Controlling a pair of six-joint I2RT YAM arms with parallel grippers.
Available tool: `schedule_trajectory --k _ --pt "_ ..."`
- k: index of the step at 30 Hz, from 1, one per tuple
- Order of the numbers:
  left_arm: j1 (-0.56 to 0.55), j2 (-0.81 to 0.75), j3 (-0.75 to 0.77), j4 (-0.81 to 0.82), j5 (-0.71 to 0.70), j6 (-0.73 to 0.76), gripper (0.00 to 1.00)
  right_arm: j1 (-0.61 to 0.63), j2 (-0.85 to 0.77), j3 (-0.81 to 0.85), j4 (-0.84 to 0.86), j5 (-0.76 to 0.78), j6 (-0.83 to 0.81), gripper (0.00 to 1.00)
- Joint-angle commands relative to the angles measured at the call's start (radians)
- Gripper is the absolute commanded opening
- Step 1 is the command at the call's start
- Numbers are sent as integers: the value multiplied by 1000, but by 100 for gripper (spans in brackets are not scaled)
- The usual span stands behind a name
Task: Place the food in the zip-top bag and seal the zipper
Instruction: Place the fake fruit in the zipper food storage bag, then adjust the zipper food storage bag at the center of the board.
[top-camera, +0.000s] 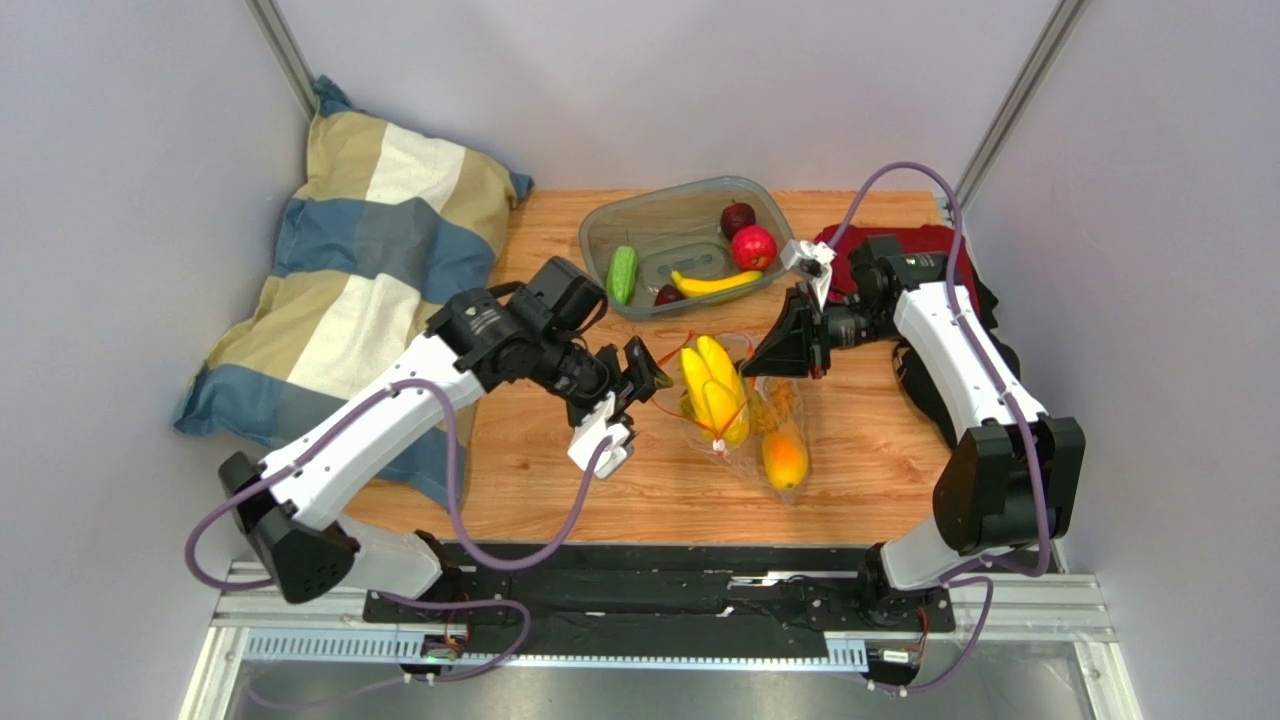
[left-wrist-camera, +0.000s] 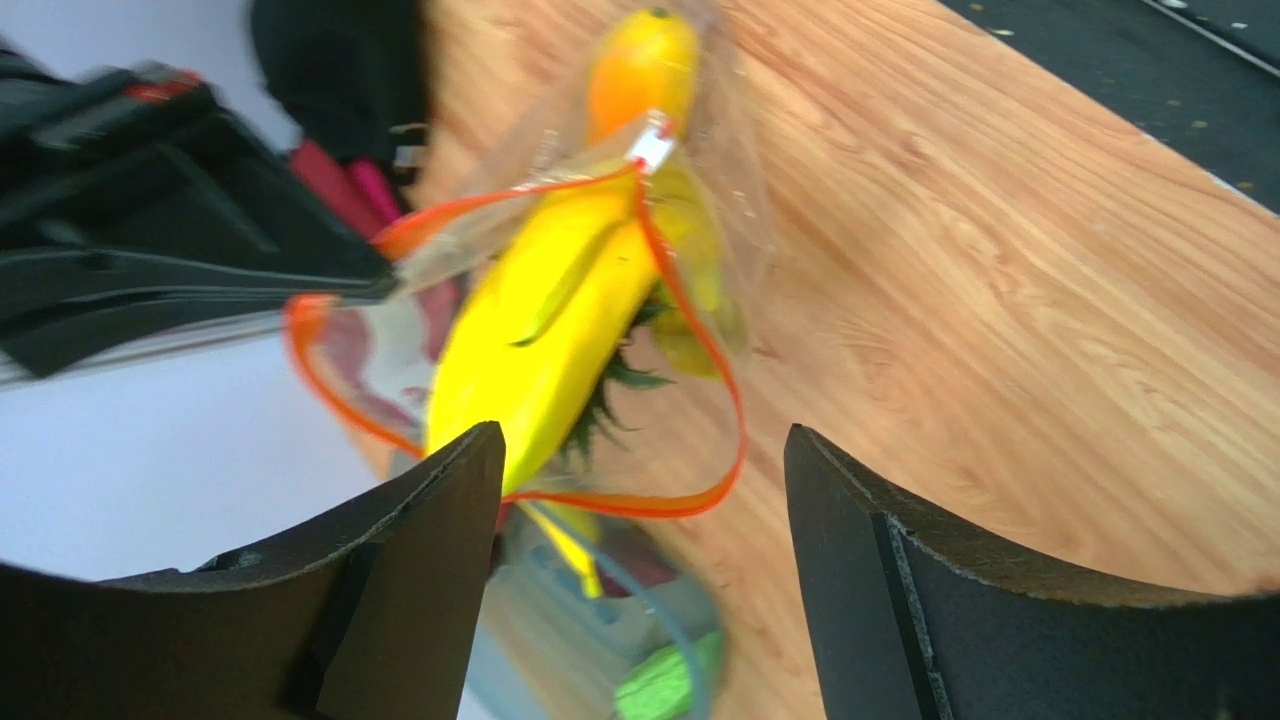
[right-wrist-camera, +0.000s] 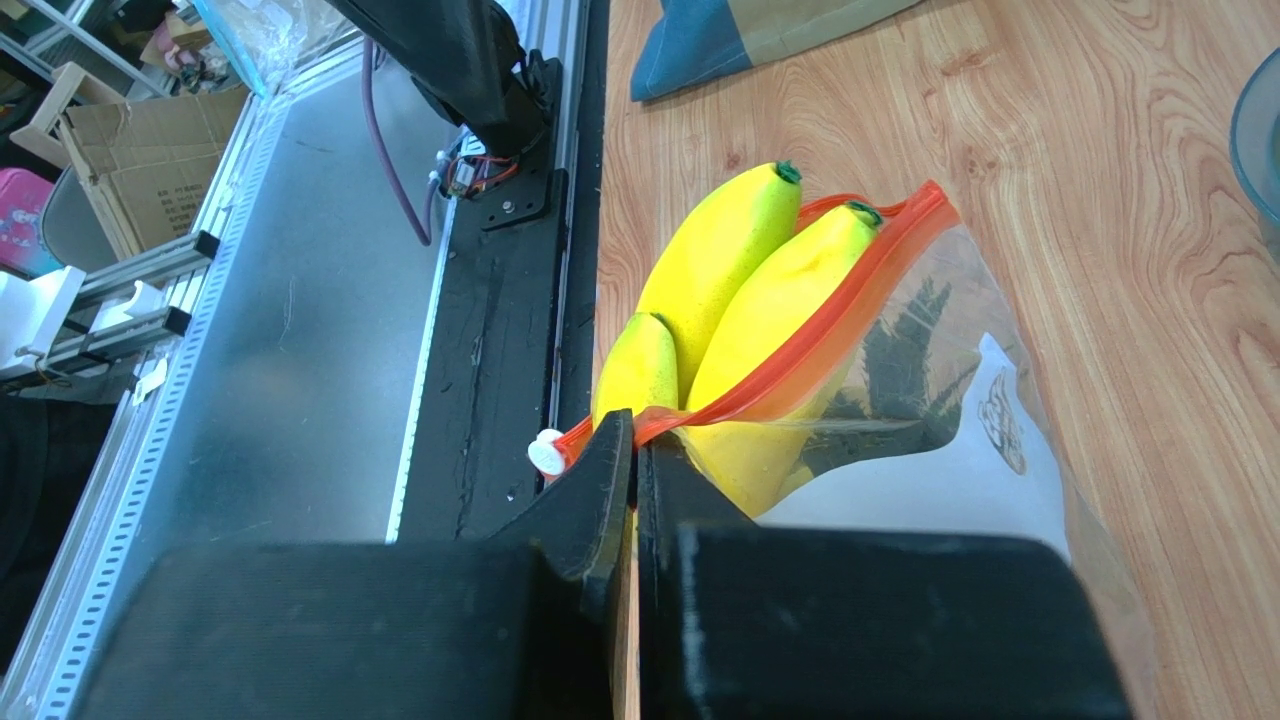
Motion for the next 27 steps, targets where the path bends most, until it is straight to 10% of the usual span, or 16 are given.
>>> schedule_trajectory --k 1,16,27 --pt "4 62 30 -116 7 48 77 1 -21 15 -318 -51 -33 0" --pt "30 206 -114 256 -19 -15 75 4 -17 15 -318 -59 -25 0" --pt "46 314 -104 318 -62 -16 38 4 -30 9 -318 -59 -19 0"
